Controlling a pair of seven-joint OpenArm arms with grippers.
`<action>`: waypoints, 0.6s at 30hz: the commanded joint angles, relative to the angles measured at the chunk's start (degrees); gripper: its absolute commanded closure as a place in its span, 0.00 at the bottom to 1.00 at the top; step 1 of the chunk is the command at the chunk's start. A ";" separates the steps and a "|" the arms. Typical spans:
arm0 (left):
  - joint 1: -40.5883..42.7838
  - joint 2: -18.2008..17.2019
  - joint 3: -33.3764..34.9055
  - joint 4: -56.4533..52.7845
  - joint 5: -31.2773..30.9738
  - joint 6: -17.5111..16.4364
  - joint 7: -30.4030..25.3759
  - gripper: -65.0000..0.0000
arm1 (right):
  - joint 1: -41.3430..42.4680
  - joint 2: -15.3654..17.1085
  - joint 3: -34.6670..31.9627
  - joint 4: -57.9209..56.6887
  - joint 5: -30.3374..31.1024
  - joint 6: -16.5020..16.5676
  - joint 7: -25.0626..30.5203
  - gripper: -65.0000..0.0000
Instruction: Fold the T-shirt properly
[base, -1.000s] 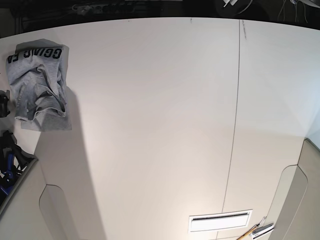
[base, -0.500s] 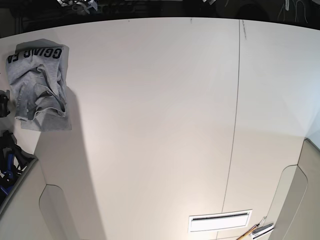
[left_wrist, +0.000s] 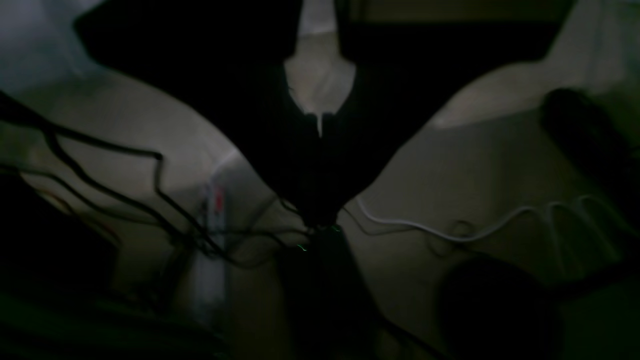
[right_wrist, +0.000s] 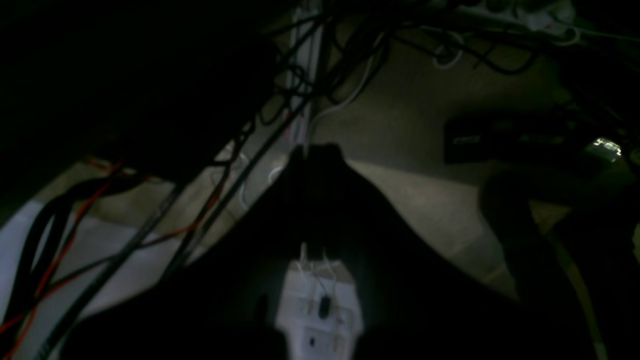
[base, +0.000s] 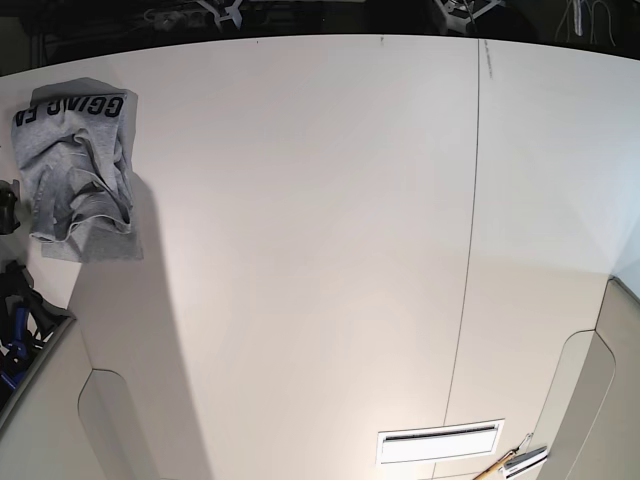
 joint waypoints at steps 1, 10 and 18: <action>0.46 -0.33 0.04 0.24 0.02 0.68 -1.20 1.00 | -0.20 -0.33 0.00 -0.66 0.02 0.15 0.72 1.00; 0.31 -0.28 0.02 0.24 0.02 1.14 -3.67 1.00 | 4.09 -2.40 0.02 -17.46 3.72 -0.92 14.43 0.68; 0.20 1.16 0.02 0.22 0.00 1.14 -3.65 1.00 | 11.52 -2.43 0.07 -24.63 9.66 -0.57 14.49 0.63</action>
